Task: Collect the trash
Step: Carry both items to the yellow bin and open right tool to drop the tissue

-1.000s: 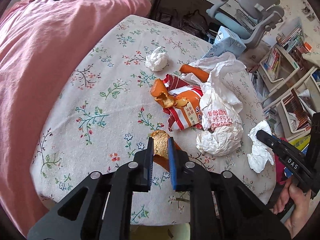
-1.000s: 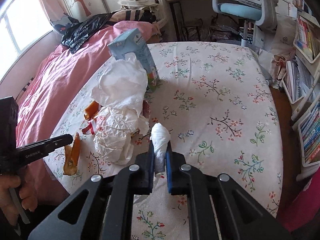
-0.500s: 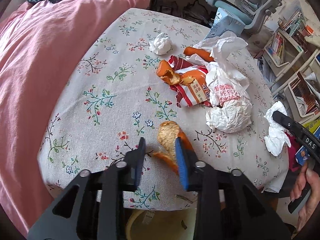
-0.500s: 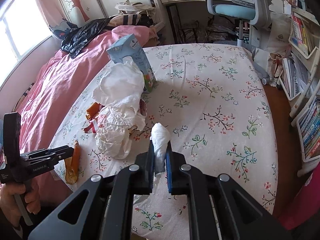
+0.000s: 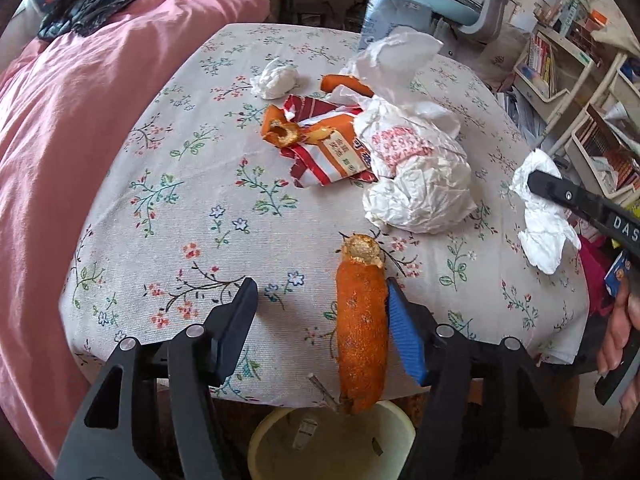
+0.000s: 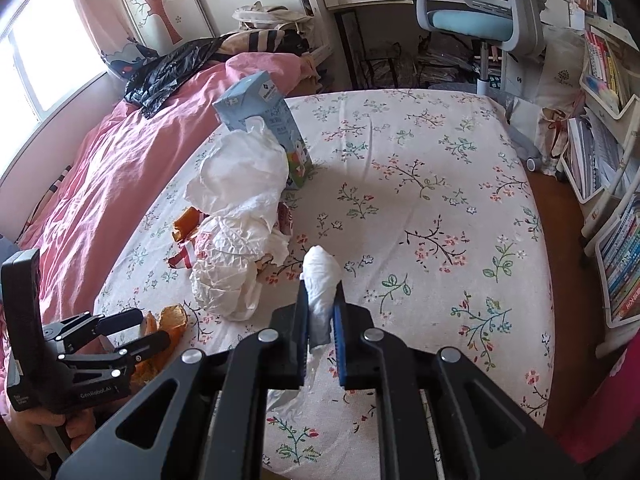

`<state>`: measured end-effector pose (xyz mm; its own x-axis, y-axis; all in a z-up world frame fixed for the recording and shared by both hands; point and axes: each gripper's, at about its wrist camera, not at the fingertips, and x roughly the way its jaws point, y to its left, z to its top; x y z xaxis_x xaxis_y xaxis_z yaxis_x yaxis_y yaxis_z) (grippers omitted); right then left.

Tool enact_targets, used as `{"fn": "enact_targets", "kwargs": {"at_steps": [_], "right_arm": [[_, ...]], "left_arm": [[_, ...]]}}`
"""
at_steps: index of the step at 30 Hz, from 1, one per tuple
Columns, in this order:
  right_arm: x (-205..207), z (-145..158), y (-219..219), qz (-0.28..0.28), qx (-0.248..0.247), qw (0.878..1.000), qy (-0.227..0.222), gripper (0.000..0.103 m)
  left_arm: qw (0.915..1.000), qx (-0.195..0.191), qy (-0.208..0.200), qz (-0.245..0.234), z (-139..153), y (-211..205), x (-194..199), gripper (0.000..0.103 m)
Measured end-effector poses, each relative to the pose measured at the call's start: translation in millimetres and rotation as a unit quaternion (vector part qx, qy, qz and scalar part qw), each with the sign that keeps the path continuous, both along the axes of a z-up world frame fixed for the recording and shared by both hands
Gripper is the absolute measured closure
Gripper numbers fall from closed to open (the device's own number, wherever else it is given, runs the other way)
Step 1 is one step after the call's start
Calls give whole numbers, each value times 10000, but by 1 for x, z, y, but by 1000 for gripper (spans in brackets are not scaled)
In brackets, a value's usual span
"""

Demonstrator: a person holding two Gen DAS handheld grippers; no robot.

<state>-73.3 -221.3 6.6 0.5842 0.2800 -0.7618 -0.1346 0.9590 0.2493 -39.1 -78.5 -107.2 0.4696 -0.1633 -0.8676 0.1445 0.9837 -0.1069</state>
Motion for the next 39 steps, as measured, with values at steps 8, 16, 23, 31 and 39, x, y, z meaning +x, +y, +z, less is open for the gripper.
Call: {"fn": "enact_targets", "kwargs": {"at_steps": [8,16,23,31,39], "right_arm": [[2,1,1,33,-4,10000,-7,91],[-11,13,5,26,321,9993,-163,91],[-40,29,25,279,558,9971,-434,91],[-89,29,53,672,585,9947,-514,91],[-123,11,79,988,512,9935,-239,91]], "left_arm": [[9991,-107,-65,-405,5,-10,-4,84],[9922,-722,-1011,-53,51,25,-19,85],[9898,-789,-1188,-40,60,36,-54,85],[9904,-650,-1198,-238,54,32,-90,85],[9912,-552,-1170,-277,47,33,-115,85]]}}
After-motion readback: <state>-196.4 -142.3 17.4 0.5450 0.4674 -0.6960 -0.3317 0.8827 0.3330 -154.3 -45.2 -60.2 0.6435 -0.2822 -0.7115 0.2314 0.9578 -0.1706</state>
